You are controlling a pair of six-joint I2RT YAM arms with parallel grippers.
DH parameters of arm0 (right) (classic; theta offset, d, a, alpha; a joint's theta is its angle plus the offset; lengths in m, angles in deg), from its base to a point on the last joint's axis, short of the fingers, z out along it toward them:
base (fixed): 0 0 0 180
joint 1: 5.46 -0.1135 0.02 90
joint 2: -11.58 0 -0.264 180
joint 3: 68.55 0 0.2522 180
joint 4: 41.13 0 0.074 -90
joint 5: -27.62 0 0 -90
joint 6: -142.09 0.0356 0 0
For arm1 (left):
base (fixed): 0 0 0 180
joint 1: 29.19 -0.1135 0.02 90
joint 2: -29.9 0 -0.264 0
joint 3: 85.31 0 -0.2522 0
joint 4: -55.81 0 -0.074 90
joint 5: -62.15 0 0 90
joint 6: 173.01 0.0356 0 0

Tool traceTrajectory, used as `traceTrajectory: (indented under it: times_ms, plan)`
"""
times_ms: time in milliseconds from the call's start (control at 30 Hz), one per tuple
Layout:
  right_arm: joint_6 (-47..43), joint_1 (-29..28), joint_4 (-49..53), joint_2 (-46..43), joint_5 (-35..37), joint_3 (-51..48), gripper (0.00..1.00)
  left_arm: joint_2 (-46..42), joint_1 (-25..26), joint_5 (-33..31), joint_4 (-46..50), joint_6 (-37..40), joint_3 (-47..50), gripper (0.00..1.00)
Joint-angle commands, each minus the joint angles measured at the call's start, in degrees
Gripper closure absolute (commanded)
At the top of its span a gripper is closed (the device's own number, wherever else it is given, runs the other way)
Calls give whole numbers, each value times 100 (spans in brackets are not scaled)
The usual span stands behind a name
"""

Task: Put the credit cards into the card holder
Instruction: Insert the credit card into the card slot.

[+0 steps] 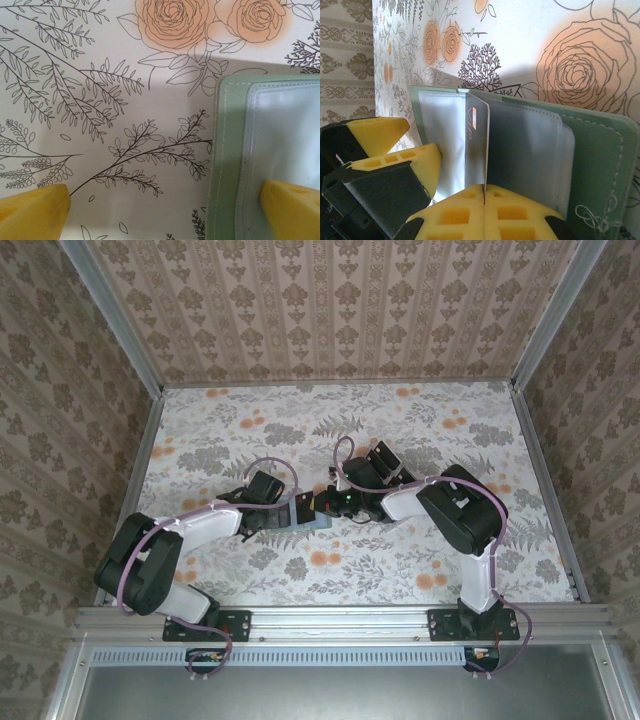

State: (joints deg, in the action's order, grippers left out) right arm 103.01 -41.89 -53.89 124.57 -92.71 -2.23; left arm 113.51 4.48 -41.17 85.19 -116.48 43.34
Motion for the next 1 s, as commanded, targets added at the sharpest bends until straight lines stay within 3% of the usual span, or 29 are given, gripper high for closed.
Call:
traceTrajectory:
  times_ms: [0,300,967]
  plan:
    - [-123,-17,373,139,254,-78,100,184,-11,-106,440,-24,51,0]
    - [-459,36,803,55,475,42,100,157,-10,-113,469,-23,34,0]
    - [-275,-191,640,206,263,152,100,132,-1,-108,588,-53,-51,0]
